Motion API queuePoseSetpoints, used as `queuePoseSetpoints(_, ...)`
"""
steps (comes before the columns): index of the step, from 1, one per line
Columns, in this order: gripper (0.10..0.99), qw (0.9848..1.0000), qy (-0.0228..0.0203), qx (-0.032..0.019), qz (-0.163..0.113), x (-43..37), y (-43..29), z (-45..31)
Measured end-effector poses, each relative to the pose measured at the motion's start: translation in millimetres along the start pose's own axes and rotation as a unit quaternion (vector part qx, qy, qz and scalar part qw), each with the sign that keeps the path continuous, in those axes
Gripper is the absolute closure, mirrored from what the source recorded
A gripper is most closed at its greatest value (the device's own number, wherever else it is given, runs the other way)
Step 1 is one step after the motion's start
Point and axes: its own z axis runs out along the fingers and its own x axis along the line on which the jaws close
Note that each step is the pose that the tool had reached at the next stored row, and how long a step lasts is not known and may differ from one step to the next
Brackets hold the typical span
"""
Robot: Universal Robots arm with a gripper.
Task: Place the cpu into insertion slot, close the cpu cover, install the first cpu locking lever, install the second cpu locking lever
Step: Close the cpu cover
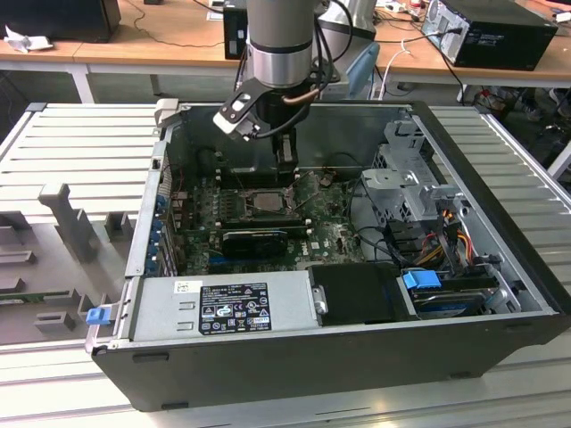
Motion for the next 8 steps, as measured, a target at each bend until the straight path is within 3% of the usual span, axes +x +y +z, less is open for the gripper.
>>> queuePoseSetpoints(8,0.980,1.0000,0.0000,0.0000,0.000,-0.1,7.9,-0.6)
